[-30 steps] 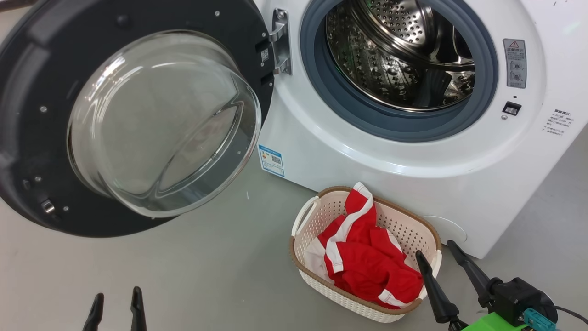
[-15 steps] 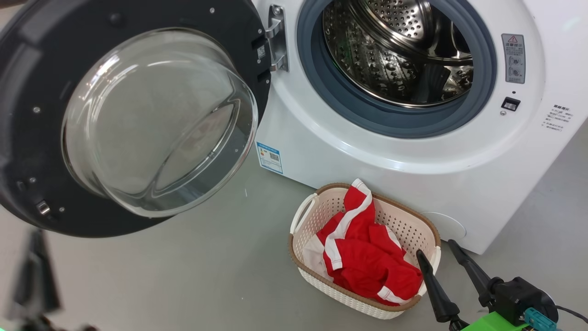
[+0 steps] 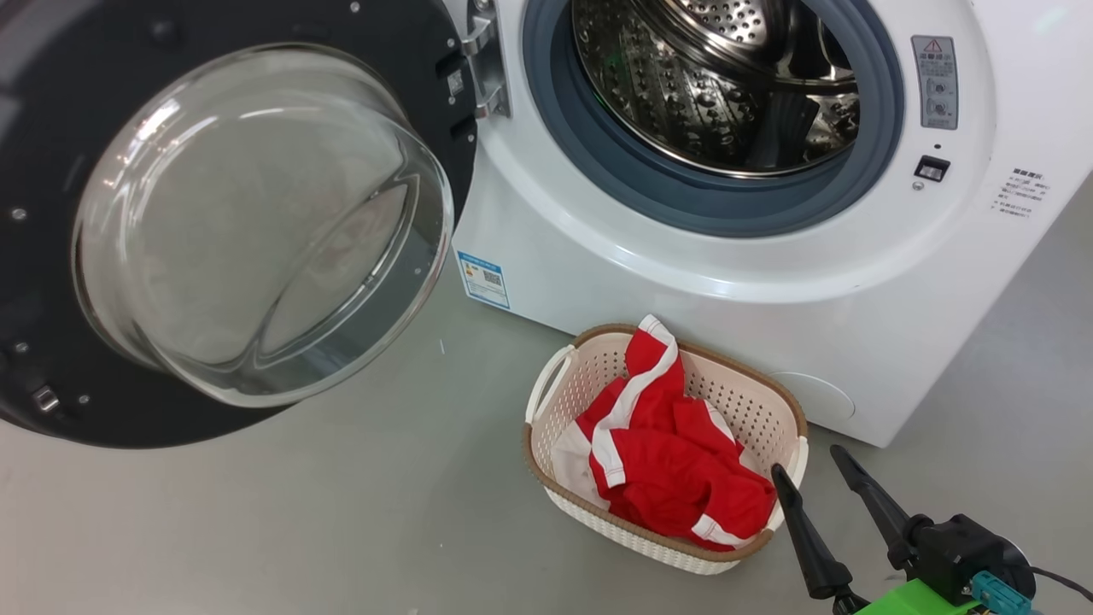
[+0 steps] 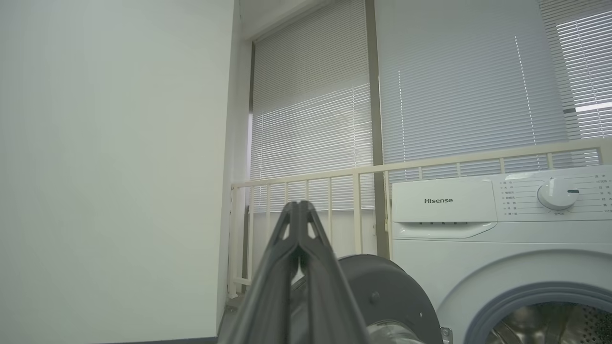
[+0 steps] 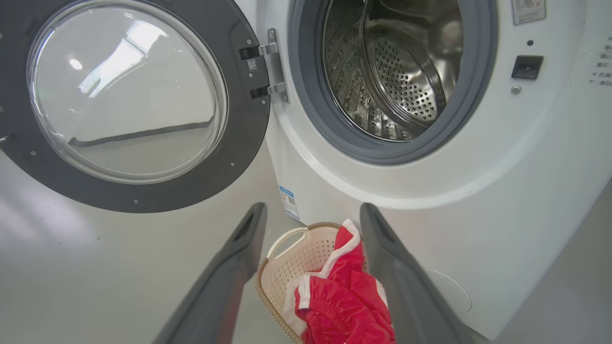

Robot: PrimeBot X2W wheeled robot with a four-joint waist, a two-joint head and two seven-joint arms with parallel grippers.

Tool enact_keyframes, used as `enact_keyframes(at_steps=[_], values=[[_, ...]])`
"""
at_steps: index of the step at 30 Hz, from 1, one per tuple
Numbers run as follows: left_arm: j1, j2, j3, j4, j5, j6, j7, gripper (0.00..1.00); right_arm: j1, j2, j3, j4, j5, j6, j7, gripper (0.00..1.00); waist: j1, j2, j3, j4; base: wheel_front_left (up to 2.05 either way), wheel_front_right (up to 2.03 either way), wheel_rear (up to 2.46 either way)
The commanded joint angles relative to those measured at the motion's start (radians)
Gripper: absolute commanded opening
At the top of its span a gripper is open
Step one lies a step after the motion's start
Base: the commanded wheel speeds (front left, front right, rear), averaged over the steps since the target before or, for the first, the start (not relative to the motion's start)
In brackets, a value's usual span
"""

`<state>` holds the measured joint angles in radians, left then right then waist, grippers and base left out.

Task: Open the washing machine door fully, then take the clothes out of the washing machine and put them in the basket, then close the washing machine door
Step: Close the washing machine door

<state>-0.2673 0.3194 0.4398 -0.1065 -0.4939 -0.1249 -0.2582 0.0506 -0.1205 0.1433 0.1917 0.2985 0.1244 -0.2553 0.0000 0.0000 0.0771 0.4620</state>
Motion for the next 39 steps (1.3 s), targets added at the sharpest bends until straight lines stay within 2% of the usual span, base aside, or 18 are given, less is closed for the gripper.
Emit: enact_keyframes(at_steps=[1, 11, 15, 22, 26, 31, 34, 39], values=[[-0.050, 0.059, 0.043, -0.009, -0.021, -0.005, -0.004, 0.00, -0.045, -0.005, 0.024, -0.024, -0.008, 0.006, -0.006, 1.00, 0.0000, 0.0000, 0.007, -0.003, 0.00, 0.00, 0.00], [-0.240, 0.223, 0.107, 0.204, -0.268, -0.006, -0.004, 0.00, -0.050, 0.001, 0.032, -0.018, -0.012, 0.006, -0.006, 1.00, 0.0000, 0.0000, 0.021, -0.004, 0.00, 0.00, 0.00], [-0.297, 0.301, 0.069, 0.326, -0.331, -0.006, -0.004, 0.00, -0.056, -0.003, 0.037, -0.018, -0.012, 0.006, -0.006, 1.00, 0.0000, 0.0000, 0.031, -0.001, 0.00, 0.00, 0.00], [-0.396, 0.423, -0.093, 0.593, -0.500, -0.006, 0.008, 0.00, -0.075, -0.018, 0.044, -0.018, -0.016, 0.006, -0.006, 1.00, 0.0000, 0.0000, 0.069, -0.002, 0.00, 0.00, 0.00], [-0.461, 0.468, -0.169, 0.702, -0.630, -0.006, 0.110, 0.00, -0.083, -0.026, 0.045, -0.017, -0.021, 0.006, -0.006, 1.00, 0.0000, 0.0000, 0.094, -0.005, 0.00, 0.00, 0.00], [-0.506, 0.523, -0.243, 0.786, -0.727, -0.006, 0.229, 0.00, -0.100, -0.036, 0.048, -0.020, -0.028, 0.006, -0.006, 1.00, 0.0000, 0.0000, 0.131, -0.013, 0.00, 0.00, 0.00], [-0.522, 0.532, -0.266, 0.812, -0.771, -0.006, 0.296, 0.00, -0.107, -0.040, 0.048, -0.021, -0.031, 0.006, -0.006, 1.00, 0.0000, 0.0000, 0.146, -0.016, 0.00, 0.00, 0.00], [-0.558, 0.542, -0.318, 0.875, -0.864, -0.006, 0.495, 0.00, -0.122, -0.043, 0.051, -0.022, -0.038, 0.006, -0.006, 1.00, 0.0000, 0.0000, 0.171, -0.024, 0.00, 0.00, 0.00]])
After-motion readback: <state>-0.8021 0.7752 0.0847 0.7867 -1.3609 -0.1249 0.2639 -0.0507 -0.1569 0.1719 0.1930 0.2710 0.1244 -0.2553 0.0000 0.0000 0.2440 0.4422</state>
